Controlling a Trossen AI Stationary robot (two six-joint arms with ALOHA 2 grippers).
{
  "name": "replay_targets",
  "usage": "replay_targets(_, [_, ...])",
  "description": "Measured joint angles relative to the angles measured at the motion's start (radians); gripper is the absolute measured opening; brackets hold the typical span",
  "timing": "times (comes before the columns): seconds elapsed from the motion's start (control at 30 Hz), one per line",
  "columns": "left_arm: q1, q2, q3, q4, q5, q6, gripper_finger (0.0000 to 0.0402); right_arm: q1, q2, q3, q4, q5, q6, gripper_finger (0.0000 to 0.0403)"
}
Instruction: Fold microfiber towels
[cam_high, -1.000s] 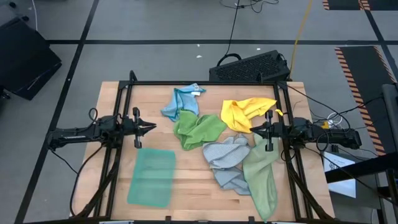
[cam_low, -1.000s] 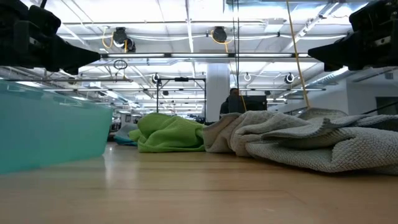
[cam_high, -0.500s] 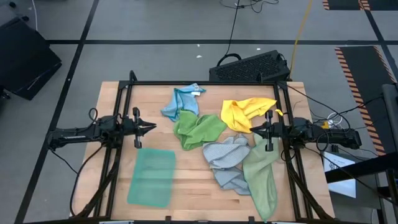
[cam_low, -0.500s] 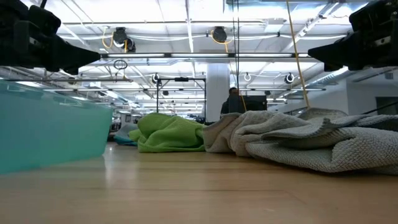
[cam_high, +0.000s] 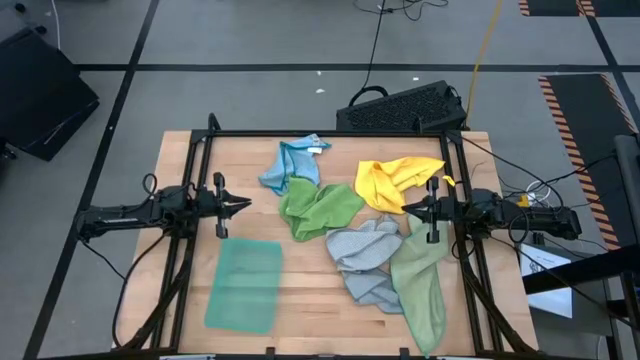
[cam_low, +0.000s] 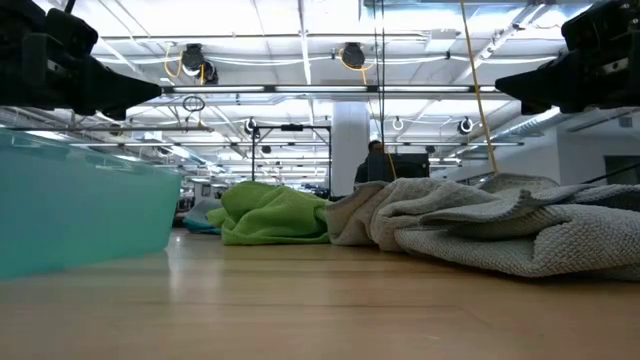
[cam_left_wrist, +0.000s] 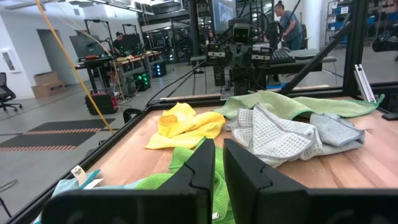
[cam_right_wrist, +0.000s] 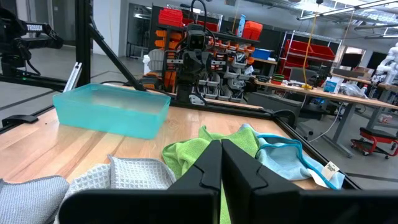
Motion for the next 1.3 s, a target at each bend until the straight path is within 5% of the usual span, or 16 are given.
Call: replay_targets(1.3, [0.000,0.000,0.000,0.000,0.000,0.000,0.0037,0.000,0.000,0.000,0.000,0.000,-0.005,0.0000])
